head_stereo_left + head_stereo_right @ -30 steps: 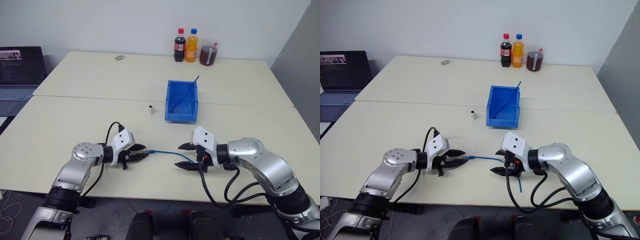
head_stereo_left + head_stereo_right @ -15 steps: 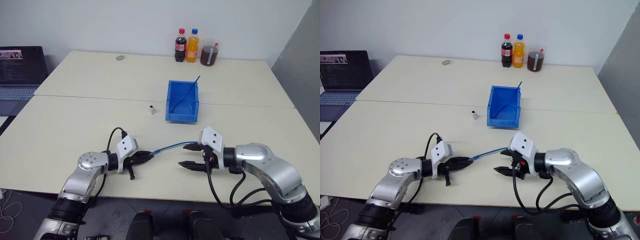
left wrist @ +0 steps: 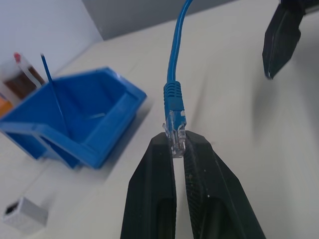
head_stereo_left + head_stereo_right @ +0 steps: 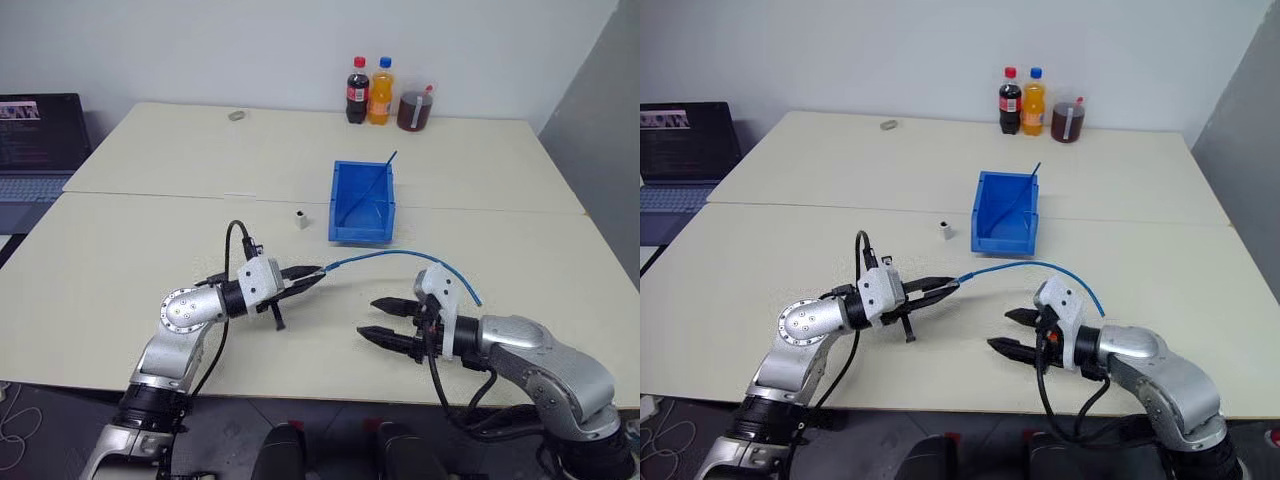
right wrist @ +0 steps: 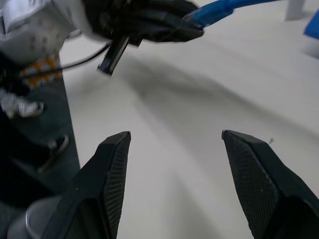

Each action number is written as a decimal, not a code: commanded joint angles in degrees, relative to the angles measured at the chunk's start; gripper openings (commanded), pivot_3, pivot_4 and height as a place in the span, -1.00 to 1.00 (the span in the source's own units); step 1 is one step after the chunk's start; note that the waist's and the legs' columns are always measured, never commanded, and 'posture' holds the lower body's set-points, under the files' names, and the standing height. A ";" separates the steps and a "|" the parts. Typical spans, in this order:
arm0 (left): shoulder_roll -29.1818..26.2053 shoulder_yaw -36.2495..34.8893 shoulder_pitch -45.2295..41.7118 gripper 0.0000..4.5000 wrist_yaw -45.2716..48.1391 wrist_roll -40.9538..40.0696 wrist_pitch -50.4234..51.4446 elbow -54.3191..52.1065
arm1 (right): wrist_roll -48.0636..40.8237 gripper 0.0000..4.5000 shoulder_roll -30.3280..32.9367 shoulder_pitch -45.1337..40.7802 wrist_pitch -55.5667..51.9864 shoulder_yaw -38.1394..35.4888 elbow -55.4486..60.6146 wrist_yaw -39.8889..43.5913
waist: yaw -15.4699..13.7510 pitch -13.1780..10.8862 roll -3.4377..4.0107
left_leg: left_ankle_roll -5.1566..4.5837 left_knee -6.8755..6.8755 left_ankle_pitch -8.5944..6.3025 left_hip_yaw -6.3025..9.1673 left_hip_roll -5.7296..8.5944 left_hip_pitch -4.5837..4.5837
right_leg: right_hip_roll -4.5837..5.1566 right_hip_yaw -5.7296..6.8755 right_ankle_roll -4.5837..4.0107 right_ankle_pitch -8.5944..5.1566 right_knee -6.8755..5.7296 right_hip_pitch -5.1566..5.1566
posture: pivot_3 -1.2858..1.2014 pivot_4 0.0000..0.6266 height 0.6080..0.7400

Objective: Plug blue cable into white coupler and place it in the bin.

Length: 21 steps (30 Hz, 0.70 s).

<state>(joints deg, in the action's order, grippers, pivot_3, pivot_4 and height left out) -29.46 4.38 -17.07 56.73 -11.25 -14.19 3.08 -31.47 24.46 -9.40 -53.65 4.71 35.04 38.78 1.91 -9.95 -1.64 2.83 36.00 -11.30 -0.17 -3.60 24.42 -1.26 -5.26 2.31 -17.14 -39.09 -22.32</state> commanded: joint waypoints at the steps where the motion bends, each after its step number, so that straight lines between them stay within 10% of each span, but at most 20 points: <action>1: 1.05 -1.41 -1.79 -1.00 -0.78 -4.03 2.93 -2.09 | -6.06 0.38 -5.45 -0.57 -2.16 -5.29 -0.32 -5.15 | 0.01 0.00 0.00 | 0.00 0.00 0.00 0.02 -0.01 0.00 | -0.02 0.02 0.01 0.00 -0.01 0.00 | 0.03 -0.52 1.00; 21: 1.15 -0.54 -4.10 -1.00 6.31 -8.21 7.56 0.17 | -9.40 0.38 -20.93 -10.26 -2.86 -3.39 -9.06 -20.06 | 0.07 0.00 0.01 | 0.00 -0.01 0.00 0.02 -0.01 0.03 | -0.05 0.01 0.01 0.01 0.01 -0.03 | 0.03 -0.52 1.00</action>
<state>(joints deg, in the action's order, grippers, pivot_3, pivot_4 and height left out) -28.49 4.40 -20.48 62.26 -18.17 -5.80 3.45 -39.51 3.99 -18.80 -57.52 1.37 25.29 18.78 1.98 -9.96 -1.62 2.83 35.98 -11.30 -0.15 -3.62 24.46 -1.31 -5.24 2.32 -17.13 -39.08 -22.35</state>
